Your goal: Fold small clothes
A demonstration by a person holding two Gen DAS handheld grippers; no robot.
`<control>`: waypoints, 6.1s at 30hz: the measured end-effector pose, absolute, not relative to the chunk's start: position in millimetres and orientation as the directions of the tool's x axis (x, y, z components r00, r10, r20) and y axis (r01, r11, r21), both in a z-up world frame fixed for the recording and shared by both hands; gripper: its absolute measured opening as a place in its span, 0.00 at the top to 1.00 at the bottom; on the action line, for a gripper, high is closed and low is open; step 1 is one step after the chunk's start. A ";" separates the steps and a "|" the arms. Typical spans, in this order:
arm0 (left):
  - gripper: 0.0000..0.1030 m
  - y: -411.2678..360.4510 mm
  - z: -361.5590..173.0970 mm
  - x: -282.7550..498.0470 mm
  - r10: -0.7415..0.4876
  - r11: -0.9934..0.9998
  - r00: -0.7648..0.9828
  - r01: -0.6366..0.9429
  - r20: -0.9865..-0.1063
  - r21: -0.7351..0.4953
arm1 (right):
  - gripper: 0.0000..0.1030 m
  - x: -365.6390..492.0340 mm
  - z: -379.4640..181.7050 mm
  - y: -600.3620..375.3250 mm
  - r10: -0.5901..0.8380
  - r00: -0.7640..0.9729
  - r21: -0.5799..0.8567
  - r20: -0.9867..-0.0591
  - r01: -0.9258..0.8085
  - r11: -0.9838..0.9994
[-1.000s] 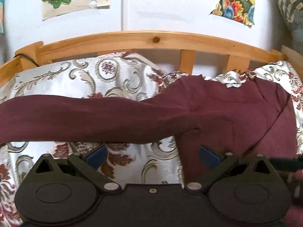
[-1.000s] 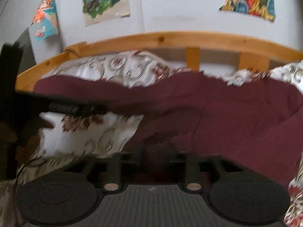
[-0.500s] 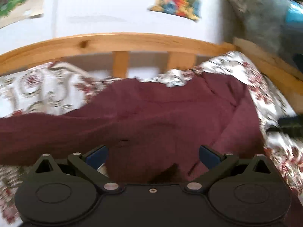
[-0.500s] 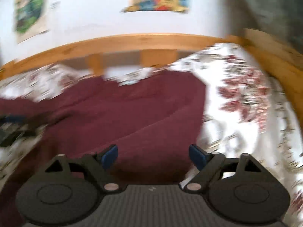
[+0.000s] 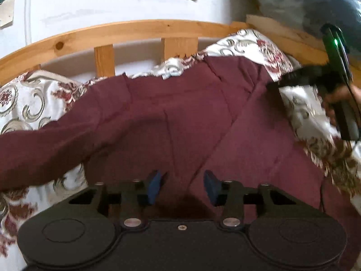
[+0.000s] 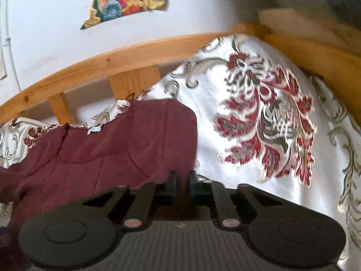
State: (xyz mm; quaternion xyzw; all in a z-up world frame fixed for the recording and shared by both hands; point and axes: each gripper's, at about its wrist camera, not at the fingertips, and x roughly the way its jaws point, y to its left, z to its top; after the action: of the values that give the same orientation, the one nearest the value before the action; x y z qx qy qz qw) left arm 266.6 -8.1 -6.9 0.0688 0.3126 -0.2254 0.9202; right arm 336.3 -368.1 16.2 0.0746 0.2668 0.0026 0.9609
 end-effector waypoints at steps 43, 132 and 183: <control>0.32 58.8 -18.2 210.6 -0.224 0.962 0.779 0.080 -0.585 -0.261 | 0.17 293.1 1.8 -347.3 0.013 0.899 0.151 -0.439 0.060 0.987; 0.12 108.8 -28.9 267.8 -0.195 0.925 0.844 -0.012 -0.500 -0.380 | 0.26 339.8 13.8 -178.3 0.483 0.753 0.136 -0.448 -0.476 0.869; 0.03 78.5 -23.0 246.9 -0.158 0.987 0.738 0.127 -0.656 -0.094 | 0.11 189.9 -47.9 -217.6 0.211 0.746 -0.391 -0.632 -0.542 0.744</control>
State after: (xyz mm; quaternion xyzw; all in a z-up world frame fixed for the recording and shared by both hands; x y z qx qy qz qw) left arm 246.9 78.5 -23.0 -0.0214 0.3536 -0.0764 0.9320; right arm 189.9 -217.6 -47.9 -0.2884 0.2868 0.2117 0.8887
